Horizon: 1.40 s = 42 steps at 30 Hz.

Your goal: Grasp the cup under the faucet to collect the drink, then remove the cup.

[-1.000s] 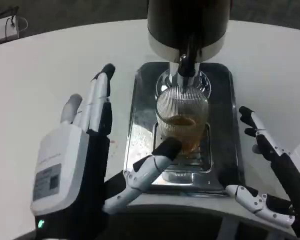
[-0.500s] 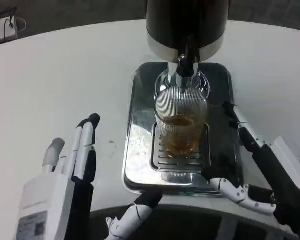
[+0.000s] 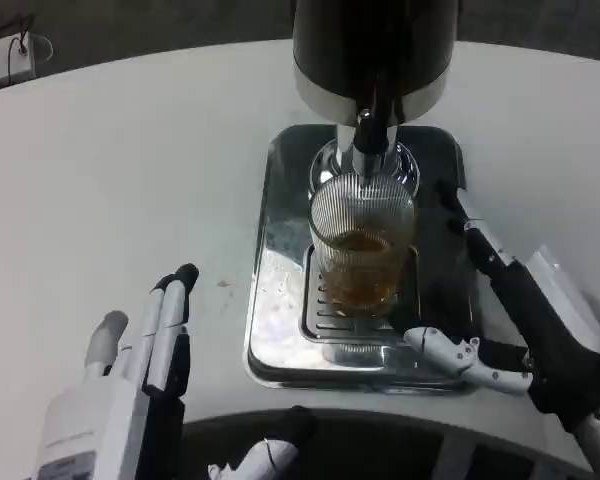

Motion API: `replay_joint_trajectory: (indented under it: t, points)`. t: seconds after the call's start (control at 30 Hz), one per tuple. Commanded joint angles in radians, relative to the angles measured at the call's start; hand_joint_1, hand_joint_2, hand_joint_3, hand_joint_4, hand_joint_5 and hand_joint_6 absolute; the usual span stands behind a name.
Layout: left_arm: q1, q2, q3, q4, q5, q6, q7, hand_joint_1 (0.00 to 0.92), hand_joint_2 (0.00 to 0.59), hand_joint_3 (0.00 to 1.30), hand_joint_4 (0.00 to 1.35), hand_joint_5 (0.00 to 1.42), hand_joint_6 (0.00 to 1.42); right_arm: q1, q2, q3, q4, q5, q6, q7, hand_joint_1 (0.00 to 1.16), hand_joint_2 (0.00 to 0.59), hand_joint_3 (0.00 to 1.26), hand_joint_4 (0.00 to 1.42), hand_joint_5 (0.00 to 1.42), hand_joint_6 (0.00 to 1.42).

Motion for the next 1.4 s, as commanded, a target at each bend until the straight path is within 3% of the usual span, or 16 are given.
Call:
replay_joint_trajectory:
  t: [0.03,0.6,1.4]
  points:
    - [0.017,0.013,-0.002,0.018,0.011,-0.008,-0.001,0.000,0.132,0.00,0.00,0.14,0.00,-0.036,0.014,0.011,0.040,0.033,0.018,0.014,0.58,0.220,0.00,0.03,0.10,0.23]
    - [0.009,0.022,-0.004,0.012,0.022,0.011,-0.033,0.000,0.131,0.00,0.00,0.14,0.00,-0.158,0.040,0.036,0.189,0.115,-0.015,0.018,0.65,0.197,0.00,0.05,0.12,0.26]
    - [0.017,0.006,-0.001,-0.037,0.052,0.053,-0.071,0.000,0.131,0.00,0.00,0.15,0.00,-0.264,0.085,0.075,0.310,0.123,-0.049,0.006,0.70,0.186,0.00,0.06,0.14,0.27]
